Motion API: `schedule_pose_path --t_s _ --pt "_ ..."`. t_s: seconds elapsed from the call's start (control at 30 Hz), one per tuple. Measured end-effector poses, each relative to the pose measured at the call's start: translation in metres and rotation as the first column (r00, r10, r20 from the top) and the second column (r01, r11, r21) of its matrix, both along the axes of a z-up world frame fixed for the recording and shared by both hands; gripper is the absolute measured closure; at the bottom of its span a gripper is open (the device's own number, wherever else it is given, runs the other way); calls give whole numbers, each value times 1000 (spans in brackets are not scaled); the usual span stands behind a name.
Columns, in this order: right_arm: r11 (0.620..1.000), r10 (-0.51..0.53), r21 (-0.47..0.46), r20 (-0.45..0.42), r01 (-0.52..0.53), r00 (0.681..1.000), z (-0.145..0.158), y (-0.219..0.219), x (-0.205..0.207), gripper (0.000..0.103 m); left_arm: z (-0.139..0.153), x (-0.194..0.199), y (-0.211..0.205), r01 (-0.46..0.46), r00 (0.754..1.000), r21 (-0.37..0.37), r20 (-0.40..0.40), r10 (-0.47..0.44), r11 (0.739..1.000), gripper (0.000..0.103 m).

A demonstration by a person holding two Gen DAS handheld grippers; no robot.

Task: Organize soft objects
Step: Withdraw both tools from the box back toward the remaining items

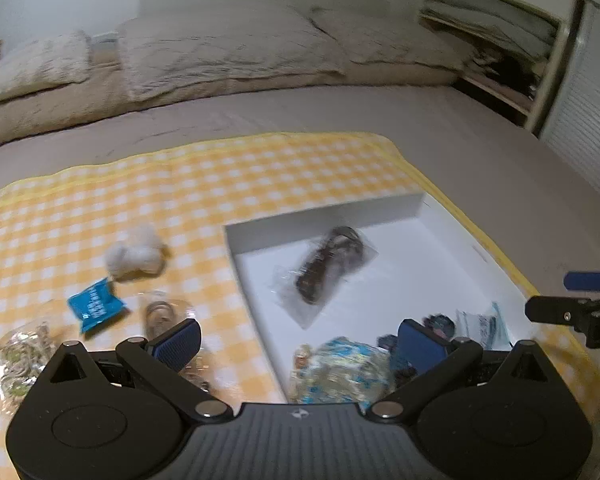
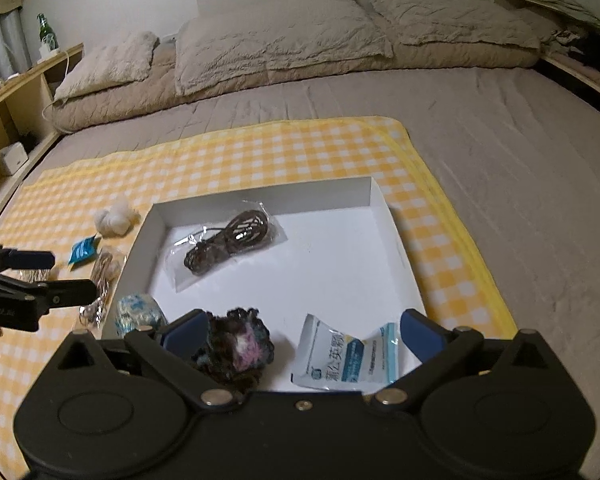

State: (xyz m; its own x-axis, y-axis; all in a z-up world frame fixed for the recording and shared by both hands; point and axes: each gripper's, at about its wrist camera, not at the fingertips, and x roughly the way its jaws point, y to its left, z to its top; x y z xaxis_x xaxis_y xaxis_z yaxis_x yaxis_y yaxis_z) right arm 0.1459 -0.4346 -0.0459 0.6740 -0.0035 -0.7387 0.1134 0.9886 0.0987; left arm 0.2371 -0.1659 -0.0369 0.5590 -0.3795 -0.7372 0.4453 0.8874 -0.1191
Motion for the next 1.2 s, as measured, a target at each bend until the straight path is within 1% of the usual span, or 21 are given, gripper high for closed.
schedule_pose_path --t_s 0.3,0.6,0.9,1.2 --pt "1000 -4 14 30 4 1000 6 21 21 0 3 11 42 -130 991 5 22 130 991 0" --pt "998 51 31 73 -54 996 18 63 43 0 10 19 84 -248 967 2 54 247 969 0" --pt "993 113 29 103 -117 988 23 109 66 0 15 26 125 -343 935 10 96 340 939 0" --pt "988 143 36 112 -148 983 25 149 86 0 10 43 169 -459 884 -26 88 459 888 0"
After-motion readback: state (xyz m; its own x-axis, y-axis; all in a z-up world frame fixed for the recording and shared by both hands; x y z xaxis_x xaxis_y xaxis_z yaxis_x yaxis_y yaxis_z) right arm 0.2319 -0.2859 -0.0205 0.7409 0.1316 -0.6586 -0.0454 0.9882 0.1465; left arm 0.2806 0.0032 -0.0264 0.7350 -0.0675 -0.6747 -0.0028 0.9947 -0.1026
